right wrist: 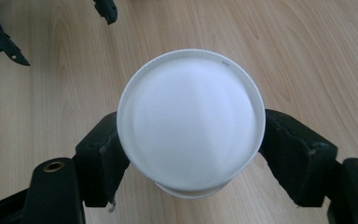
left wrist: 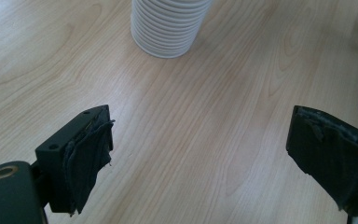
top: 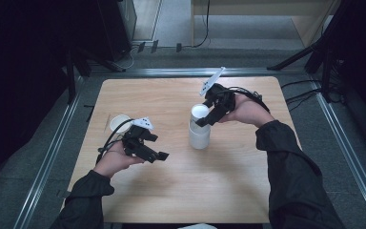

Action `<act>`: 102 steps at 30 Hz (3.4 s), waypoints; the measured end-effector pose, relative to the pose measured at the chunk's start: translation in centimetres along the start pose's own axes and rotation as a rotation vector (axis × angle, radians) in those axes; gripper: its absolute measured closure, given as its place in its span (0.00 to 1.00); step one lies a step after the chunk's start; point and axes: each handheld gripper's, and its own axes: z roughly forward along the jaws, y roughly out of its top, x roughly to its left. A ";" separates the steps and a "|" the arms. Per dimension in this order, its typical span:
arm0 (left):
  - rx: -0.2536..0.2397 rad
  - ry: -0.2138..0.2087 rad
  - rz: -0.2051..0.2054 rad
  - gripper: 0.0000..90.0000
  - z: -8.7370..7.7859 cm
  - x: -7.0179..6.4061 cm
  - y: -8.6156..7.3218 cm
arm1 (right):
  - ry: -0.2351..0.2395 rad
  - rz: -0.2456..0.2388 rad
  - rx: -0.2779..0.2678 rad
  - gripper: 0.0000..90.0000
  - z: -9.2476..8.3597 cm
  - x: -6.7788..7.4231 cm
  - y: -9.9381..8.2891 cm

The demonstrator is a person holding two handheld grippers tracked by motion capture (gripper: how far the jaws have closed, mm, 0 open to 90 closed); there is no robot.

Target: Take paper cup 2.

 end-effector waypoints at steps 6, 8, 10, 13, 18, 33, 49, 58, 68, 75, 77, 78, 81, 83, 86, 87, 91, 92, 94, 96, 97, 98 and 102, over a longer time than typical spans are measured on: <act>0.005 -0.003 0.003 0.08 0.1 -0.1 0.0 | 0.010 -0.008 0.025 0.35 0.1 0.1 0.5; 0.008 -0.002 0.005 0.08 0.1 -0.1 0.0 | 0.006 -0.006 0.031 0.36 -0.1 0.2 0.6; 0.009 0.000 0.007 0.08 0.1 -0.1 0.0 | 0.002 -0.013 0.033 0.36 -0.1 0.2 0.7; 0.006 -0.004 0.005 0.08 0.0 -0.1 0.0 | -0.001 -0.014 0.036 0.36 -0.3 0.2 0.8; 0.005 -0.004 0.003 0.08 0.0 0.0 -0.1 | 0.000 -0.009 0.035 0.36 -0.6 0.2 0.9; -0.013 -0.024 -0.005 0.08 -0.3 0.0 0.0 | -0.001 0.003 0.036 0.37 -2.8 0.8 2.2; -0.031 -0.025 0.003 0.08 -0.6 0.0 0.0 | -0.035 -0.027 0.027 0.37 -5.6 1.9 4.0; -0.039 -0.031 0.004 0.08 -0.8 0.2 -0.1 | -0.047 -0.058 0.015 0.37 -8.2 3.5 5.0; -0.057 -0.041 -0.001 0.08 -1.0 0.1 0.0 | 0.004 -0.085 -0.014 0.38 -9.5 5.8 3.8; -0.063 -0.051 0.006 0.08 -1.0 -0.1 0.3 | 0.038 -0.084 -0.036 0.38 -8.5 7.4 1.8; -0.059 -0.057 0.009 0.08 -1.0 -0.2 0.3 | 0.067 -0.077 -0.048 0.38 -7.9 7.7 1.1; -0.058 -0.054 0.015 0.08 -0.9 -0.3 0.3 | 0.067 -0.078 -0.050 0.38 -7.6 7.9 0.7; -0.056 -0.061 0.024 0.08 -0.8 -0.5 0.4 | 0.080 -0.075 -0.061 0.38 -6.5 8.4 -0.2; -0.058 -0.068 0.024 0.08 -0.8 -0.6 0.5 | 0.086 -0.073 -0.061 0.38 -5.7 8.6 -0.9; -0.059 -0.072 0.028 0.08 -0.8 -0.7 0.8 | 0.098 -0.063 -0.067 0.38 -4.6 8.7 -1.8; -0.060 -0.073 0.030 0.08 -0.7 -0.7 0.9 | 0.101 -0.064 -0.070 0.38 -4.3 8.7 -2.1; -0.061 -0.088 0.038 0.08 -0.4 -0.9 1.2 | 0.109 -0.045 -0.096 0.38 -2.9 8.8 -3.3; -0.061 -0.092 0.043 0.08 -0.4 -0.9 1.3 | 0.111 -0.037 -0.099 0.38 -2.5 8.8 -3.6; -0.068 -0.101 0.039 0.08 -0.2 -1.0 1.5 | 0.112 -0.029 -0.095 0.38 -1.6 8.9 -4.2; -0.071 -0.112 0.040 0.08 0.0 -1.1 1.8 | 0.120 -0.021 -0.103 0.38 -0.8 8.9 -4.7; -0.073 -0.123 0.039 0.08 0.2 -1.1 2.0 | 0.124 -0.017 -0.111 0.38 -0.5 8.9 -4.9; -0.079 -0.129 0.037 0.08 0.3 -1.2 2.1 | 0.128 -0.006 -0.114 0.38 -0.2 9.0 -5.2; -0.074 -0.143 0.047 0.08 0.9 -1.3 2.2 | 0.136 0.015 -0.135 0.38 1.0 9.3 -5.9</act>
